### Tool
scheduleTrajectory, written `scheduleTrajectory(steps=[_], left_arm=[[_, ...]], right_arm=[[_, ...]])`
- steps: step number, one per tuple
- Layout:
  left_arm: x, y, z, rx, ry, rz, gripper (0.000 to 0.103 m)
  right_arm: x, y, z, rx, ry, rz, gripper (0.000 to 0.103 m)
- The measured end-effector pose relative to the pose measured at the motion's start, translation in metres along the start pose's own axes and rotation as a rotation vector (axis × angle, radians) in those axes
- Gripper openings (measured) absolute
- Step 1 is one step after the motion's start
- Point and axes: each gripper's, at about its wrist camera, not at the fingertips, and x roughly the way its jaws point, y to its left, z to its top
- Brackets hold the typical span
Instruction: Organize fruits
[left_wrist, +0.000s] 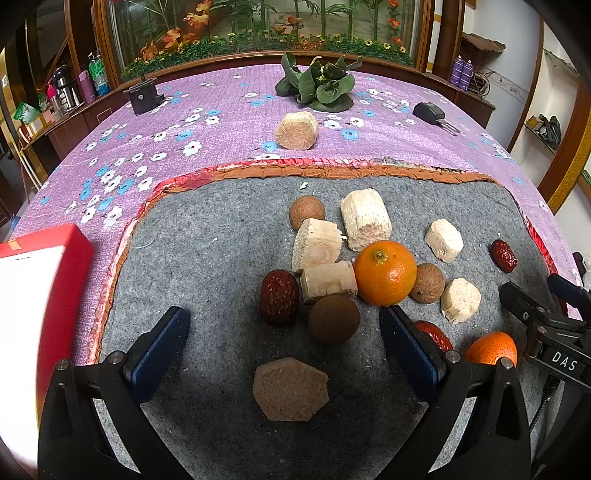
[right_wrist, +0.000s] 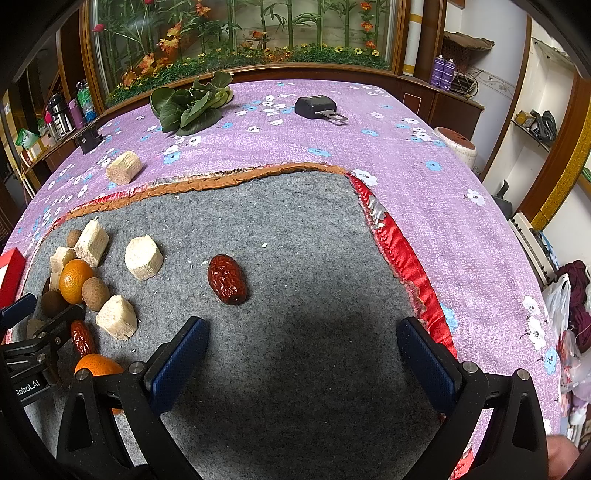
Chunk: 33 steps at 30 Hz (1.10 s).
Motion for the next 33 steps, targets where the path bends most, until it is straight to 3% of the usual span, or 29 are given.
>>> scheduleTrajectory(steps=[18, 20, 22, 23, 28, 30, 33], left_arm=[[0.0, 0.0, 0.0, -0.002, 0.001, -0.002, 0.103], [-0.001, 0.001, 0.001, 0.033, 0.029, -0.026, 0.103], [-0.011, 0.006, -0.004, 0.037, 0.049, -0.034, 0.103], [-0.022, 0.011, -0.01, 0.021, 0.023, -0.011, 0.103], [-0.082, 0.025, -0.042, 0.108, -0.137, 0.145, 0.103], [-0.1, 0.029, -0.045, 0.154, -0.08, 0.143, 0.103], [-0.109, 0.03, -0.054, 0.202, -0.083, 0.165, 0.103]], right_arm=[[0.001, -0.001, 0.0, 0.003, 0.004, -0.009, 0.103], [0.001, -0.002, 0.001, -0.004, 0.016, 0.001, 0.103], [-0.002, -0.004, 0.002, -0.047, 0.042, 0.056, 0.103], [-0.007, -0.006, 0.002, -0.053, 0.037, 0.099, 0.102], [-0.059, -0.002, -0.007, -0.18, -0.126, 0.275, 0.1], [-0.07, 0.015, -0.013, -0.263, -0.126, 0.335, 0.099], [-0.071, 0.037, -0.019, -0.289, -0.081, 0.406, 0.097]])
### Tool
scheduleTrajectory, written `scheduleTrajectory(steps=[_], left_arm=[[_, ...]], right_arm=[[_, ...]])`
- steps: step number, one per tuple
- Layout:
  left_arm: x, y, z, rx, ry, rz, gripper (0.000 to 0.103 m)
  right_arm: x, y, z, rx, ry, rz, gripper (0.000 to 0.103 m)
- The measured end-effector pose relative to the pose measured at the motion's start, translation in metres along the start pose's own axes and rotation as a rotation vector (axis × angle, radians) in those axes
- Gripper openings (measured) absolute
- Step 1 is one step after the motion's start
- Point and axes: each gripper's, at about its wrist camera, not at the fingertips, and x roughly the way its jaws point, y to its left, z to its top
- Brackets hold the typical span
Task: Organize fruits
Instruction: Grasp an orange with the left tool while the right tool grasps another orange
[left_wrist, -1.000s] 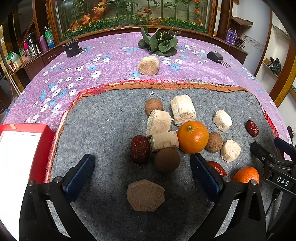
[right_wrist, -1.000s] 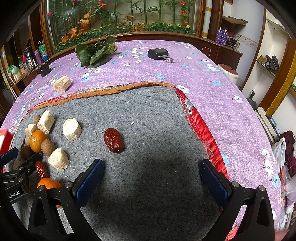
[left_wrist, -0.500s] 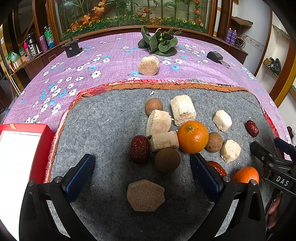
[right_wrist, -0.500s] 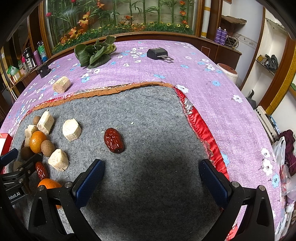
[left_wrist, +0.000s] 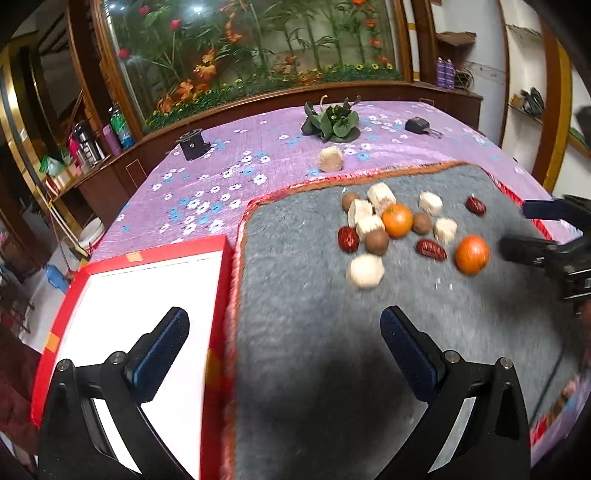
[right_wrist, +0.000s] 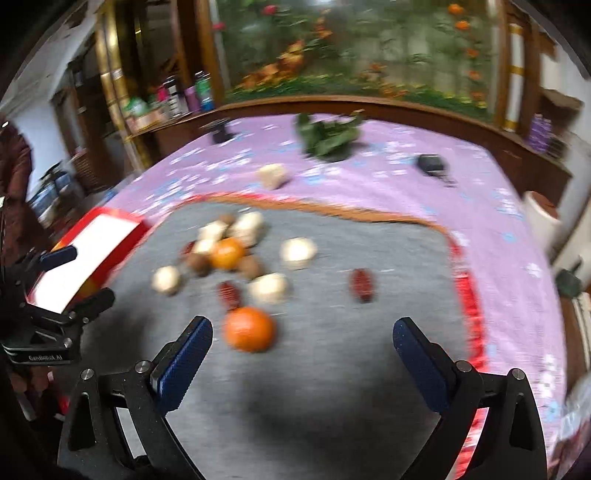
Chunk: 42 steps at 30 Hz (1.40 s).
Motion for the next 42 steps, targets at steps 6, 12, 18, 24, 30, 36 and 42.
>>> scheduleTrajectory(steps=[6, 12, 18, 24, 30, 36, 42], left_arm=[[-0.003, -0.003, 0.011, 0.09, -0.018, 0.05, 0.103], [0.01, -0.021, 0.034, 0.177, -0.058, 0.015, 0.103], [0.035, -0.053, 0.068, 0.216, -0.043, -0.119, 0.103], [0.054, -0.077, 0.09, 0.342, -0.039, -0.271, 0.088], [0.071, -0.089, 0.093, 0.481, 0.023, -0.353, 0.065], [0.084, -0.093, 0.092, 0.558, 0.069, -0.418, 0.047], [0.099, -0.1, 0.094, 0.647, 0.143, -0.416, 0.045]], right_arm=[[0.051, 0.01, 0.0, 0.022, 0.159, -0.018, 0.058], [0.047, -0.004, -0.002, 0.033, 0.143, 0.058, 0.036], [0.032, -0.056, -0.001, 0.209, 0.007, 0.254, 0.036], [0.027, -0.083, 0.001, 0.349, -0.023, 0.278, 0.037], [0.023, -0.098, 0.0, 0.437, -0.017, 0.326, 0.038], [0.023, -0.106, -0.005, 0.477, -0.02, 0.345, 0.039], [0.025, -0.108, -0.003, 0.478, -0.023, 0.365, 0.039]])
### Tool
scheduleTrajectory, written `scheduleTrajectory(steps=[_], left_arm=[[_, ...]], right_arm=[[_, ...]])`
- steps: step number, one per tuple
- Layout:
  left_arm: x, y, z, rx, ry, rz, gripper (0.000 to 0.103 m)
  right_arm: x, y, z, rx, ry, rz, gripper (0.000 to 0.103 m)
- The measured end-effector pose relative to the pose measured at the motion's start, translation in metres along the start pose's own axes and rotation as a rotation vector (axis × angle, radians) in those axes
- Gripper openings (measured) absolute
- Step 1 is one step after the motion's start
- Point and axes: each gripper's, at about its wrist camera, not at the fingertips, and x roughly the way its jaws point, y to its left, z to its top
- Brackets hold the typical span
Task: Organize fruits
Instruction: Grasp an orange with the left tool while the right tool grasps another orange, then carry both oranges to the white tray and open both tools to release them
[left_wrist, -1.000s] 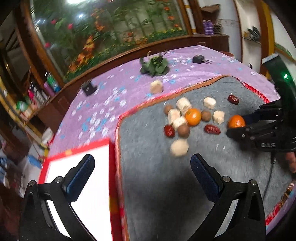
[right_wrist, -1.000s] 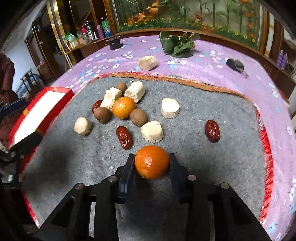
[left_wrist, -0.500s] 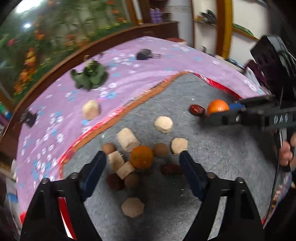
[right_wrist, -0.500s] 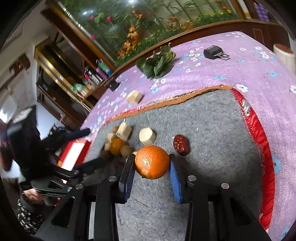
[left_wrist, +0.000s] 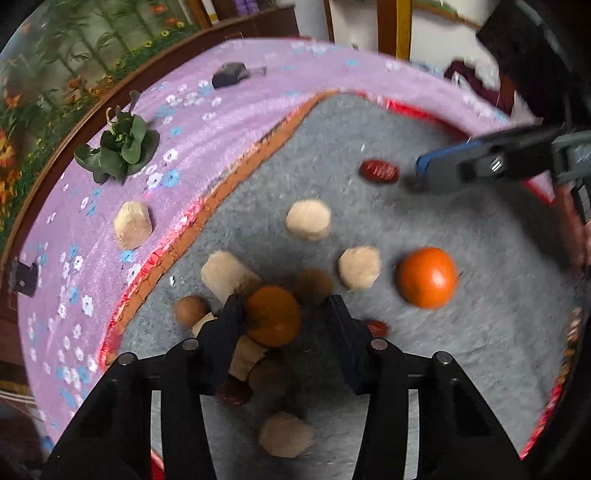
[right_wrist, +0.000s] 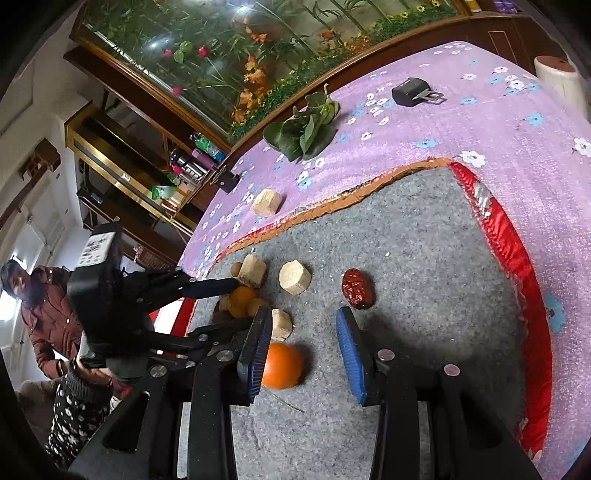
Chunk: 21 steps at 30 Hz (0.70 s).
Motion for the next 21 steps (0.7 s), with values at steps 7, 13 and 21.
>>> scheduleTrajectory(steps=[7, 13, 21], left_arm=[[-0.001, 0.002, -0.005, -0.001, -0.014, -0.022, 0.041], [-0.009, 0.014, -0.014, -0.081, -0.064, -0.074, 0.031], [-0.011, 0.0, -0.014, -0.083, -0.085, -0.045, 0.03]], right_arm=[[0.017, 0.016, -0.01, -0.059, 0.121, 0.057, 0.039], [0.032, 0.049, -0.028, -0.211, 0.172, 0.035, 0.054], [0.049, 0.066, -0.042, -0.363, 0.16, -0.132, 0.035]])
